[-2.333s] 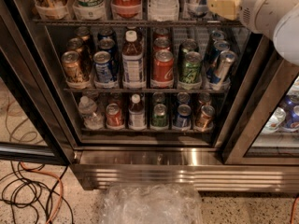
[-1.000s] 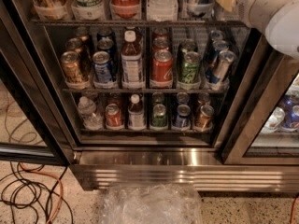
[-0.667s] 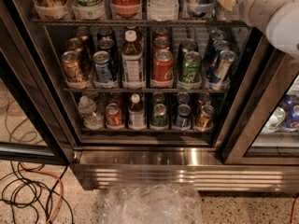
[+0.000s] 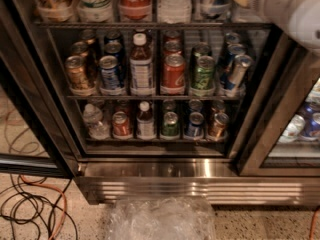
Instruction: Pick 7up can from top shelf of fridge
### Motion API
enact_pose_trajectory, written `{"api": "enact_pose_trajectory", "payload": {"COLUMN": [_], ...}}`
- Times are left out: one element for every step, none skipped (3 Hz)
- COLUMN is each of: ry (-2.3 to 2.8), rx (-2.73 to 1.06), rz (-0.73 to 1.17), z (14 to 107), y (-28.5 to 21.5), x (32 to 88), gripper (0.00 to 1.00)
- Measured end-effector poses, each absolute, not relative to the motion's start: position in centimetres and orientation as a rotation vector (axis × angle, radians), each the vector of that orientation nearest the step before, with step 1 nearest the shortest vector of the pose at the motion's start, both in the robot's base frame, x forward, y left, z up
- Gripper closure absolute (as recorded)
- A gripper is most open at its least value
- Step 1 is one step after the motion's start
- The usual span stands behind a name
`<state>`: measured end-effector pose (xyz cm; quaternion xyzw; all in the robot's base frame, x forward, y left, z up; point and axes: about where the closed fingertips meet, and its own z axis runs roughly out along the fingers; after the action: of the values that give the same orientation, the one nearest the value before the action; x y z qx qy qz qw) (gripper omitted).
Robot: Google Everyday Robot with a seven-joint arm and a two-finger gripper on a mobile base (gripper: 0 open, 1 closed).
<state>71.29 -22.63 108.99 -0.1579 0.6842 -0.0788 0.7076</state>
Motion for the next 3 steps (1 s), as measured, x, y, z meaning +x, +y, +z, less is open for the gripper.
{"api": "enact_pose_trajectory", "payload": {"ry": [1.519, 1.551, 1.552], "rx": [-0.350, -0.375, -0.376], "rz": [-0.175, -0.129, -0.130], "z": [109.0, 110.4, 110.4], "y": [-22.6, -22.6, -22.6], "x": [71.2, 70.2, 70.2], "gripper": [1.00, 1.00, 1.00]}}
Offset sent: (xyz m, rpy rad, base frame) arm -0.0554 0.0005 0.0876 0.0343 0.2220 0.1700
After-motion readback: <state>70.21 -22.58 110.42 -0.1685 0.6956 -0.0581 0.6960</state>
